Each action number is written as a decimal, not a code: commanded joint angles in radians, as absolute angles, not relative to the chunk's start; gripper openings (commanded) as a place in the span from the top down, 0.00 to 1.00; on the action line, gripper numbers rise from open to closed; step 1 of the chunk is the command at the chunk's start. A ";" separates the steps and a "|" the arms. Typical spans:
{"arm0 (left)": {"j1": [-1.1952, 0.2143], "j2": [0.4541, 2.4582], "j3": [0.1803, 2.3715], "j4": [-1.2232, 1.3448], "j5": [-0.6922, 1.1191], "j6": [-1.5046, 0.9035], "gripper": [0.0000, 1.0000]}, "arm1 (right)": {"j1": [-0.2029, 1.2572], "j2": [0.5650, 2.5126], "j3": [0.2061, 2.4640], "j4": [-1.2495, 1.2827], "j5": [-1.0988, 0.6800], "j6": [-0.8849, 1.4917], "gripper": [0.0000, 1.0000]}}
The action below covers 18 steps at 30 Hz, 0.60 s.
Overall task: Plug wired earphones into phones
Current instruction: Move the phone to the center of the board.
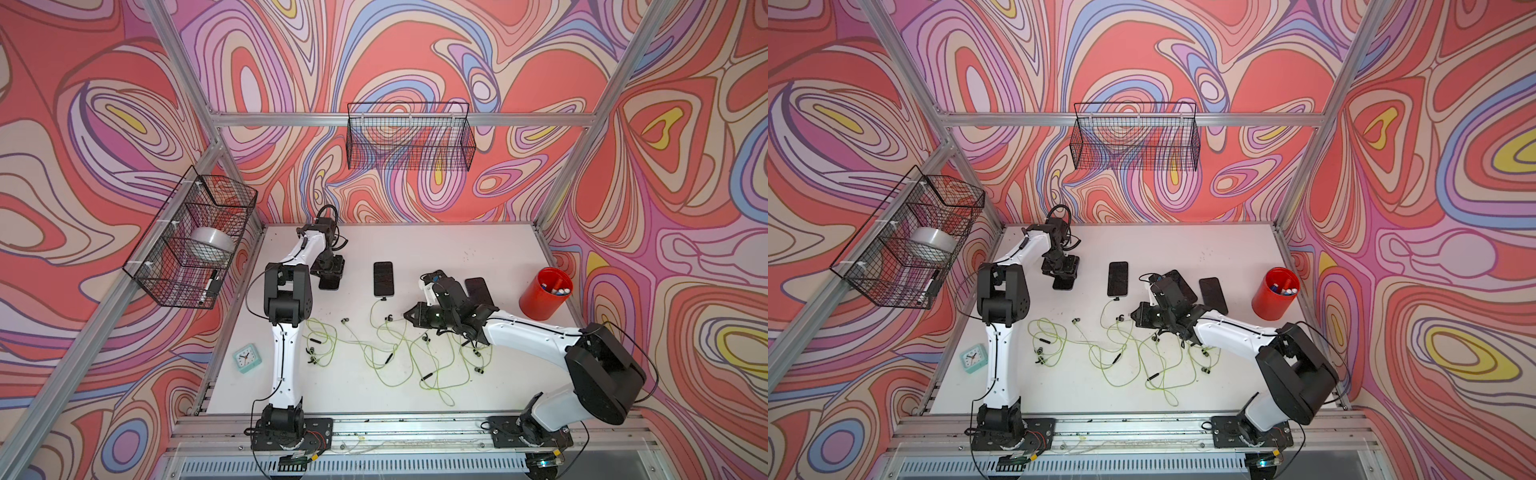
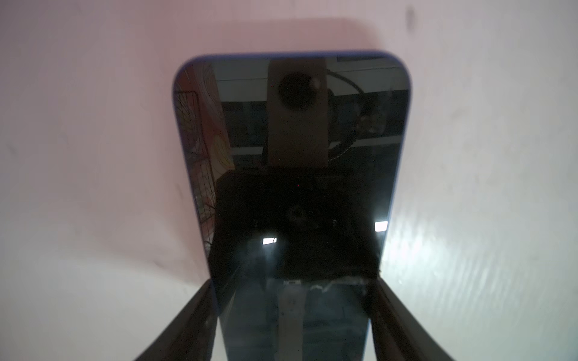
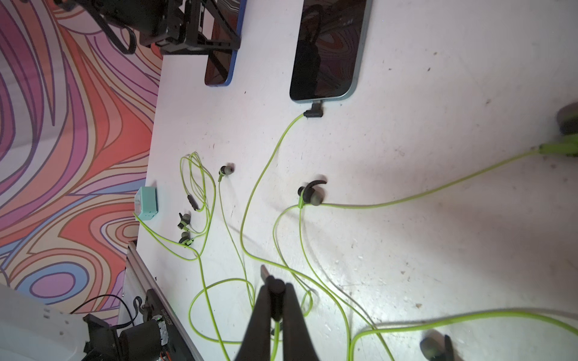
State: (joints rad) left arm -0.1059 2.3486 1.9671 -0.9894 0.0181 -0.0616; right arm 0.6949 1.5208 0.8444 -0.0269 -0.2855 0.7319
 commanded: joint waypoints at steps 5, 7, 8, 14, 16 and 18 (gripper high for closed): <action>-0.144 2.315 1.872 -1.009 0.015 -0.121 0.13 | 0.695 1.539 0.885 -0.032 -0.301 0.707 1.00; -0.144 2.345 1.936 -1.040 -0.015 -0.104 0.08 | 0.695 1.531 0.882 -0.039 -0.295 0.705 1.00; -0.144 2.362 1.961 -1.051 -0.029 -0.098 0.08 | 0.695 1.523 0.878 -0.040 -0.290 0.706 1.00; -0.144 2.413 2.017 -1.081 -0.014 -0.102 0.20 | 0.695 1.501 0.862 -0.043 -0.270 0.710 1.00; -0.144 2.416 2.012 -1.095 0.002 -0.105 0.24 | 0.695 1.498 0.864 -0.051 -0.270 0.706 1.00; -0.144 2.401 1.979 -1.090 0.009 -0.112 0.27 | 0.695 1.492 0.867 -0.066 -0.269 0.702 1.00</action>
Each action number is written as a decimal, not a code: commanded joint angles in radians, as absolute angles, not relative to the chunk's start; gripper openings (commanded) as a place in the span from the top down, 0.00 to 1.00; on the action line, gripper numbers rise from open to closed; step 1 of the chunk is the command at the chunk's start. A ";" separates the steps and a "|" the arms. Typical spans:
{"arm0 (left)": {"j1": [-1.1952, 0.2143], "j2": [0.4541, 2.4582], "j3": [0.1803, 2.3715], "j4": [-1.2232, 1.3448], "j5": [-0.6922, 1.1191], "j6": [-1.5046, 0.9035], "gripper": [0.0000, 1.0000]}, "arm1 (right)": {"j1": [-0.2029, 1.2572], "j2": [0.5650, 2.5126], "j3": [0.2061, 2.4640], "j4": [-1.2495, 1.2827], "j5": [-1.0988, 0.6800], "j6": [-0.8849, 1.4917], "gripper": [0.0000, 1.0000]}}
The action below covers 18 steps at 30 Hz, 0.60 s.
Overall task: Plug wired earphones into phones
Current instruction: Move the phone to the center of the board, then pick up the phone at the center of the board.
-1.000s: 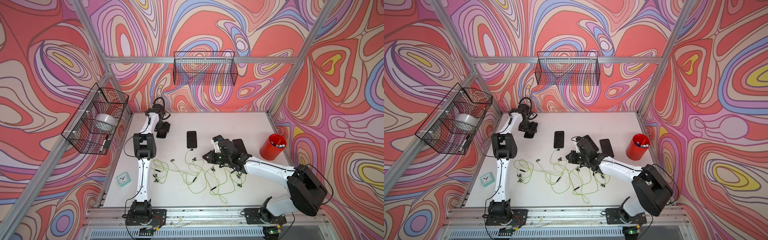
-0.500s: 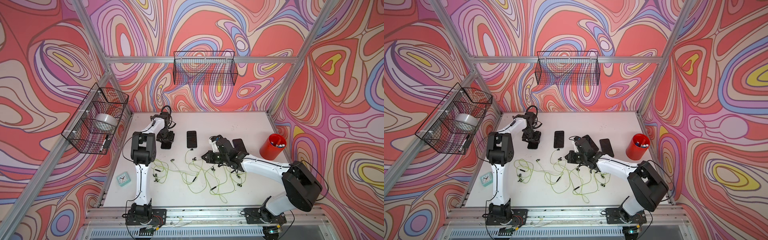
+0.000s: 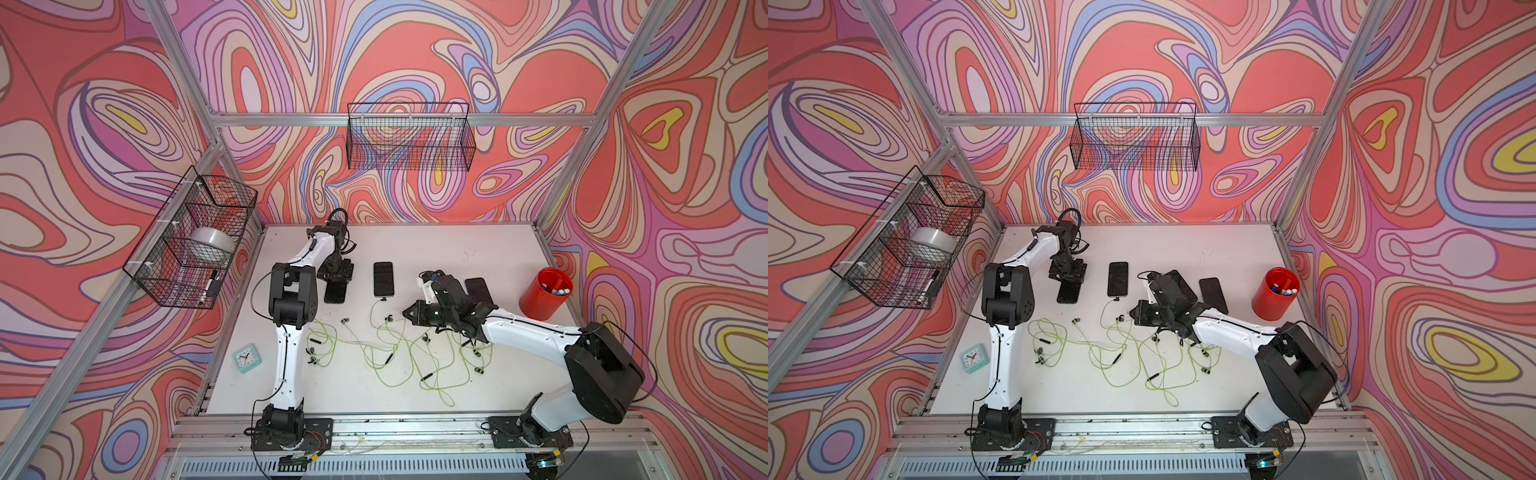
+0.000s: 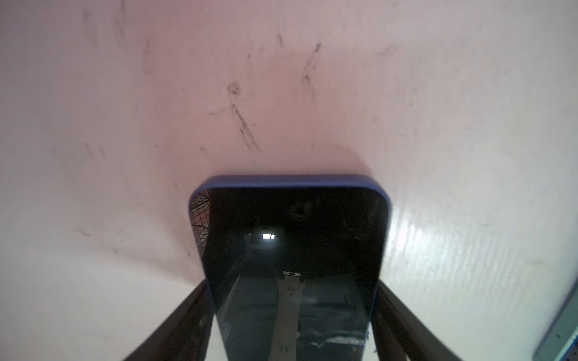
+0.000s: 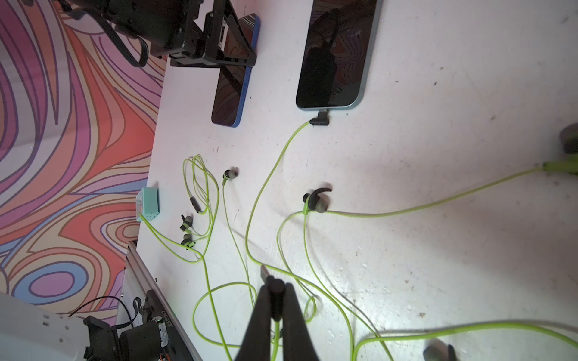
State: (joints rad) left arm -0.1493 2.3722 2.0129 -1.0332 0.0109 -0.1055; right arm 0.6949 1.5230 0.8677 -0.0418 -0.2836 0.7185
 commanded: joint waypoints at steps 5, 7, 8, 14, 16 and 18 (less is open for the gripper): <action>-0.144 2.354 1.879 -1.057 0.039 -0.149 0.30 | 0.695 1.468 0.868 -0.090 -0.248 0.690 1.00; -0.144 2.343 1.858 -1.054 0.029 -0.165 0.32 | 0.695 1.461 0.867 -0.090 -0.247 0.690 1.00; -0.146 2.338 1.850 -1.053 0.030 -0.166 0.32 | 0.695 1.459 0.867 -0.090 -0.244 0.689 1.00; -0.146 2.262 1.748 -1.037 0.045 -0.167 0.16 | 0.695 1.442 0.859 -0.096 -0.236 0.691 1.00; -0.147 2.223 1.674 -0.999 0.059 -0.177 0.16 | 0.696 1.438 0.857 -0.098 -0.230 0.691 1.00; -0.147 2.205 1.634 -0.978 0.056 -0.183 0.21 | 0.695 1.438 0.859 -0.097 -0.229 0.691 1.00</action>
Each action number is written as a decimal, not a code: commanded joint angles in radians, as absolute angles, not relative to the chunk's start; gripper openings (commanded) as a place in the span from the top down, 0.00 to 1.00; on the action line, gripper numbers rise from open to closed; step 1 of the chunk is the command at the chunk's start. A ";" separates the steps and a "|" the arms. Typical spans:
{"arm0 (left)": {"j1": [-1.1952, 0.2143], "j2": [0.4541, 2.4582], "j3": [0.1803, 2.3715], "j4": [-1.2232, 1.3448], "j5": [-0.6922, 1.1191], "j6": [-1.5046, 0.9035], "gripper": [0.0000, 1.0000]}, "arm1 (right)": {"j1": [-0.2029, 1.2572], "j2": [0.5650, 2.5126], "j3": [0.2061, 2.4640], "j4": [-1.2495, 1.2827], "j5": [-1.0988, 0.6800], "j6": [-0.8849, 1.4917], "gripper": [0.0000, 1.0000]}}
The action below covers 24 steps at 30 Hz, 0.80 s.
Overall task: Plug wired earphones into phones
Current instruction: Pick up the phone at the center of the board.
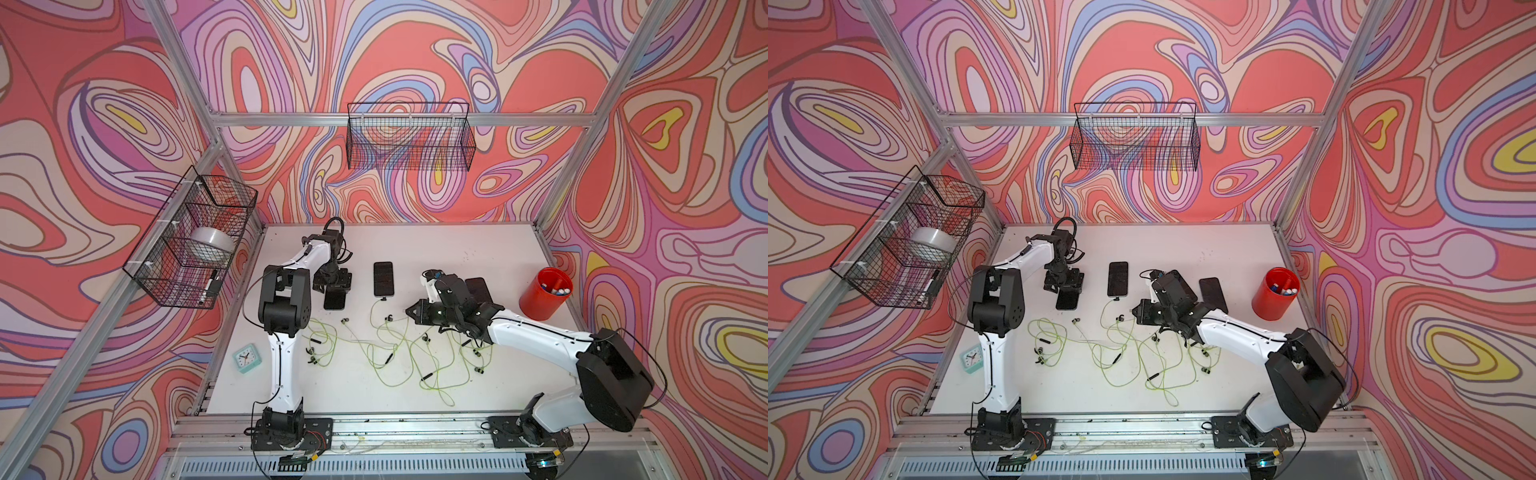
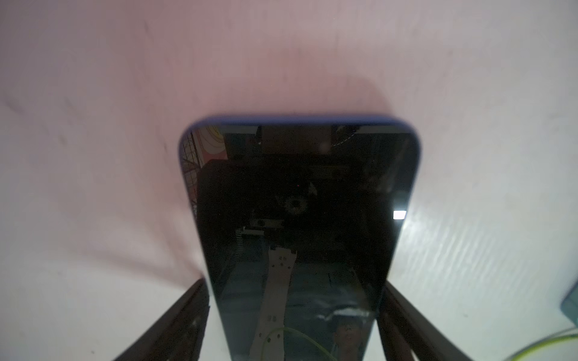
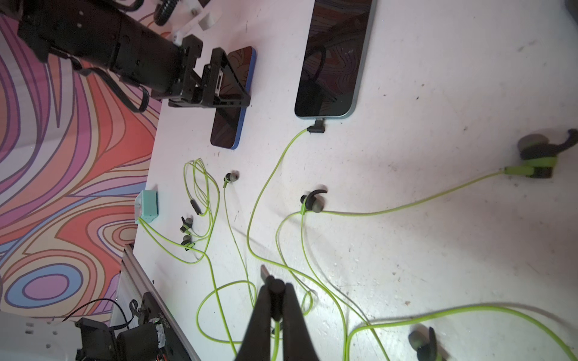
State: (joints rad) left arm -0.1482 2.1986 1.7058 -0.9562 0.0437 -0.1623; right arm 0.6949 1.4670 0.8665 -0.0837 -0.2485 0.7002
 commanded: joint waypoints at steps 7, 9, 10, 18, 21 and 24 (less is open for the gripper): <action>-0.152 2.249 1.681 -1.012 0.036 -0.179 0.36 | 0.695 1.427 0.864 -0.109 -0.224 0.685 1.00; -0.153 2.250 1.692 -1.020 0.023 -0.178 0.37 | 0.695 1.418 0.859 -0.115 -0.216 0.686 1.00; -0.153 2.244 1.691 -1.019 0.013 -0.179 0.37 | 0.696 1.416 0.860 -0.118 -0.214 0.686 1.00; -0.153 2.185 1.691 -0.998 0.011 -0.226 0.55 | 0.695 1.432 0.871 -0.114 -0.220 0.672 1.00; -0.153 2.126 1.664 -0.977 0.030 -0.289 0.59 | 0.695 1.453 0.883 -0.102 -0.233 0.665 1.00; -0.155 2.045 1.587 -0.918 0.068 -0.378 0.67 | 0.695 1.493 0.905 -0.083 -0.259 0.654 1.00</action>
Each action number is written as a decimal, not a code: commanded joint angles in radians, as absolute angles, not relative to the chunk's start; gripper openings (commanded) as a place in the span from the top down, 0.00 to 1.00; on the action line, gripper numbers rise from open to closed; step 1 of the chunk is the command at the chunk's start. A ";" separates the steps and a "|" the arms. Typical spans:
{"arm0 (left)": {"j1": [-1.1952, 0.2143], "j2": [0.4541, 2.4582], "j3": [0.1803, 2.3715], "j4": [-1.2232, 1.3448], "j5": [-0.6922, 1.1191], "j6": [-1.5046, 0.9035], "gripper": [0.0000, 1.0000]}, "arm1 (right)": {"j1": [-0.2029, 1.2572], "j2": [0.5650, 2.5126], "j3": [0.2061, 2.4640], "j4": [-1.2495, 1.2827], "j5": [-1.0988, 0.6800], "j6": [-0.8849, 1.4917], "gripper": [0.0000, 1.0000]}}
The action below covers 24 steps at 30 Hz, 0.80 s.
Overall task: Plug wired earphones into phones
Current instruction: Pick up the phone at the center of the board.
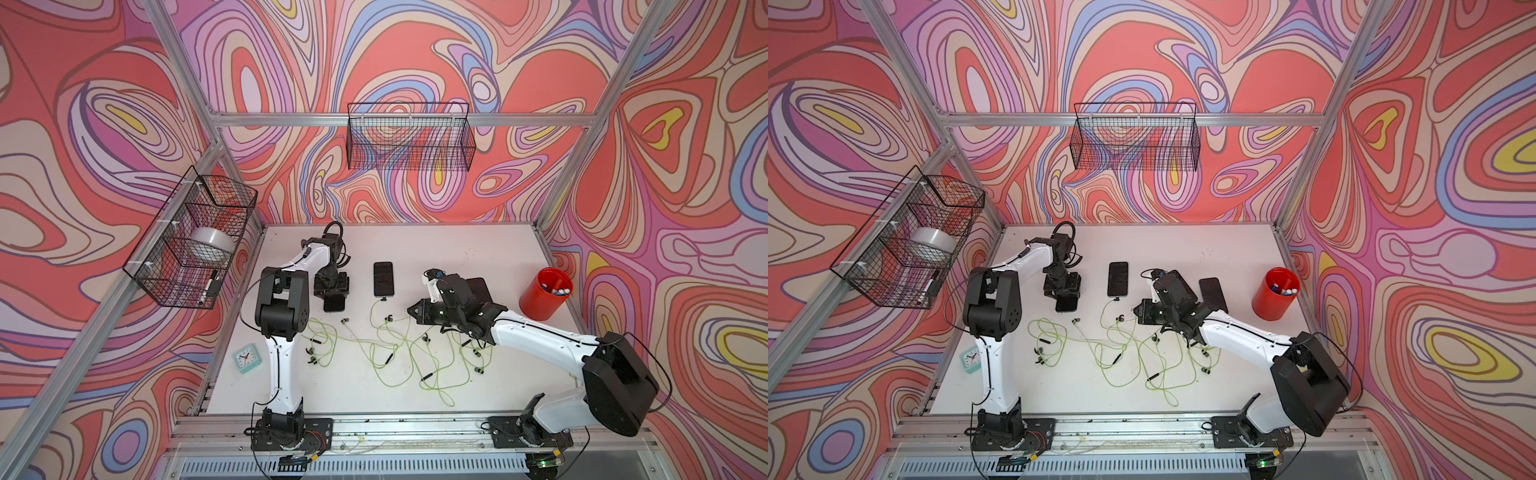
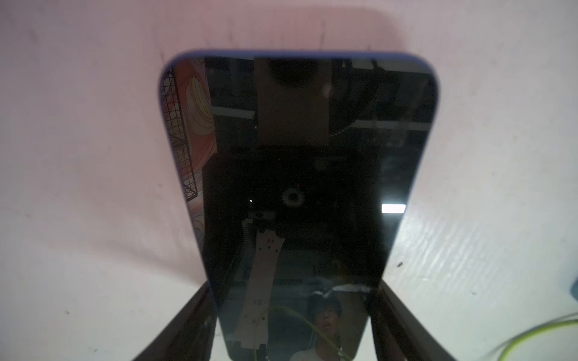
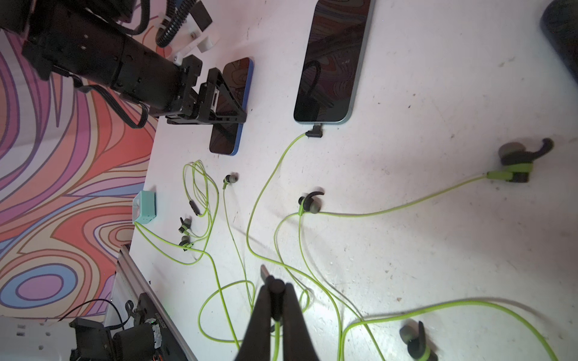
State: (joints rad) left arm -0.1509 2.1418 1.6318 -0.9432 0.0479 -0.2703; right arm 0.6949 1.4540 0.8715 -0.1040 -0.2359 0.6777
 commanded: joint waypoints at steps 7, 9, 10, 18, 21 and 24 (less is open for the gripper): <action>-0.155 1.906 1.448 -0.844 0.059 -0.605 0.80 | 0.696 1.605 0.977 -0.018 -0.334 0.639 1.00; -0.154 1.874 1.420 -0.830 0.090 -0.679 0.83 | 0.698 1.628 0.995 -0.012 -0.337 0.633 1.00; -0.154 1.858 1.404 -0.818 0.111 -0.723 0.86 | 0.701 1.637 1.002 -0.003 -0.337 0.633 1.00; -0.164 1.694 1.292 -0.724 0.315 -1.127 1.00 | 0.754 1.722 1.005 0.211 -0.318 0.659 1.00; -0.166 1.620 1.230 -0.679 0.354 -1.290 1.00 | 0.793 1.744 1.009 0.285 -0.258 0.661 1.00; -0.166 1.576 1.194 -0.658 0.400 -1.401 1.00 | 0.829 1.753 0.999 0.353 -0.189 0.653 1.00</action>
